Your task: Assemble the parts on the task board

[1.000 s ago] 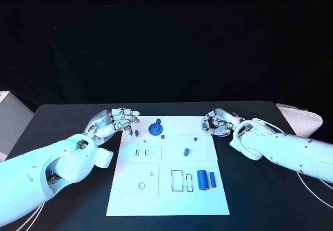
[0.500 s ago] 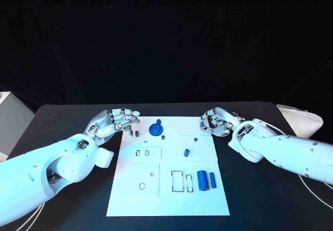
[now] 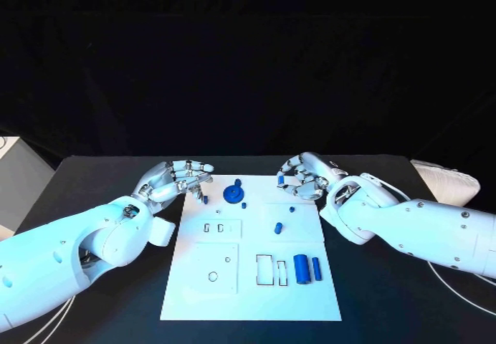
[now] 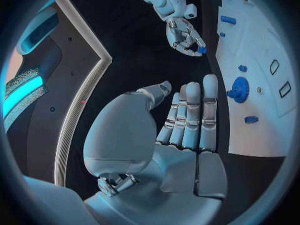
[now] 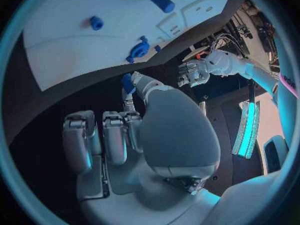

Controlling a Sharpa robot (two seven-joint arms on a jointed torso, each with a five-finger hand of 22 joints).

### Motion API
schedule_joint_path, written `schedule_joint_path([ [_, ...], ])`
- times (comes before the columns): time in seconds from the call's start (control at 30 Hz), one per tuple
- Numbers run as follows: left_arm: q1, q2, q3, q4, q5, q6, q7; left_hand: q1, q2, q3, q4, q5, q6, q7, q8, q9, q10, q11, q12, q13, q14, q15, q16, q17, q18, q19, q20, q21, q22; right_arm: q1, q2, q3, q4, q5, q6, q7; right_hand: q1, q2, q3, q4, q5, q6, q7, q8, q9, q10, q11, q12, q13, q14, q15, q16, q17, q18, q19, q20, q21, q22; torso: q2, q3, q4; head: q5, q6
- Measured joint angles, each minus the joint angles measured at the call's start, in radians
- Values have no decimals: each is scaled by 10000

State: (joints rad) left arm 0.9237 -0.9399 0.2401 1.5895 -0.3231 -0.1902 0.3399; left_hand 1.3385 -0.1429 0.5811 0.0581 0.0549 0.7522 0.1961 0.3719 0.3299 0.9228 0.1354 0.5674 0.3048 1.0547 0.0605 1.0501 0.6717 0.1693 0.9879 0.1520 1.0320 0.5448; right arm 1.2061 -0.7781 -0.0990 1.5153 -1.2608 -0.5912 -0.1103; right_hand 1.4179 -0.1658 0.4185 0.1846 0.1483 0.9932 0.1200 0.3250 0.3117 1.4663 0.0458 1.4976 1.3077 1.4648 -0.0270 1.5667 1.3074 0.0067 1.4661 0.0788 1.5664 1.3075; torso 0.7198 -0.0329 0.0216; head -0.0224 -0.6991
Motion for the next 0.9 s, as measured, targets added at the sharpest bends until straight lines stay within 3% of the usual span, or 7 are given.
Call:
schedule_joint_path([
  [0.27,3,78,-3,-103,-37,-17,-120,0,0,-3,3,0,0,0,250,64,56,-95,1279,613,842,-122,1125,1279,0,103,-102,250,63,-179,994,-142,367,-406,-50,-979,-104,-27,0,0,-1,-13,-13,43,0,0,0,0,-1,0,0,0,-1,0,0,0,0,-1,-130,-63,-26,231,-153],
  [0.37,4,80,-3,-130,-59,-20,-201,0,0,-28,28,0,95,18,403,97,177,-213,1916,926,1451,-193,1745,2200,-1,461,-156,582,497,-328,1294,-174,432,-641,-53,-1305,-155,-80,-1,1,-15,-13,-13,43,1,0,0,0,-2,0,0,0,0,0,0,0,0,-2,-159,-85,-21,293,-226],
  [0.5,4,97,-3,-151,-103,-23,-318,0,0,27,83,0,129,-16,505,98,155,-240,2832,1395,2777,-263,3111,4376,-3,1401,-239,1420,1835,-588,1664,-203,453,-1000,-52,-1723,-155,-79,-1,1,-16,-13,-14,43,9,0,0,0,-2,0,1,0,0,0,0,0,0,-2,-179,-109,-8,366,-307],
  [0.57,4,106,-3,-151,-131,-23,-367,-34,-35,69,125,0,129,-17,562,98,124,-271,3155,1555,3180,-277,3536,5110,-193,1792,-252,1805,2464,-688,1784,-209,442,-1153,-51,-1886,-155,-80,-1,1,-16,-13,-14,43,9,0,1,0,-2,0,1,0,-1,0,0,1,0,-2,-179,-111,-9,400,-333],
  [0.63,4,109,-3,-151,-159,-20,-429,-55,-56,43,156,0,129,-17,575,98,133,-280,3455,1705,3477,-283,3832,5659,-238,2153,-263,2156,3062,-818,1913,-210,424,-1349,-51,-2063,-155,-80,-2,1,-17,-13,-14,43,10,0,1,0,-2,0,1,0,0,0,0,0,-1,-2,-178,-111,-13,437,-358],
  [0.83,4,115,-3,-148,-294,4,-600,-72,-72,66,237,0,129,-16,671,97,191,-339,4013,1984,4056,-302,4355,6357,-395,2835,-284,2841,4283,-1101,2252,-234,417,-1900,-63,-2482,-207,-133,-3,1,-31,16,-43,39,84,0,1,0,-3,0,1,0,0,0,0,1,-1,6,-152,-89,-30,500,-432],
  [0.9,4,120,-4,-148,-349,20,-668,-72,-72,66,237,0,129,-17,671,97,191,-339,4111,2037,4069,-317,4443,6365,-548,2917,-303,2944,4467,-1160,2357,-234,407,-2101,-77,-2616,-207,-133,2,5,-9,19,-47,37,87,0,1,0,-3,0,1,0,0,0,0,1,-1,6,-149,-86,-32,504,-462],
])
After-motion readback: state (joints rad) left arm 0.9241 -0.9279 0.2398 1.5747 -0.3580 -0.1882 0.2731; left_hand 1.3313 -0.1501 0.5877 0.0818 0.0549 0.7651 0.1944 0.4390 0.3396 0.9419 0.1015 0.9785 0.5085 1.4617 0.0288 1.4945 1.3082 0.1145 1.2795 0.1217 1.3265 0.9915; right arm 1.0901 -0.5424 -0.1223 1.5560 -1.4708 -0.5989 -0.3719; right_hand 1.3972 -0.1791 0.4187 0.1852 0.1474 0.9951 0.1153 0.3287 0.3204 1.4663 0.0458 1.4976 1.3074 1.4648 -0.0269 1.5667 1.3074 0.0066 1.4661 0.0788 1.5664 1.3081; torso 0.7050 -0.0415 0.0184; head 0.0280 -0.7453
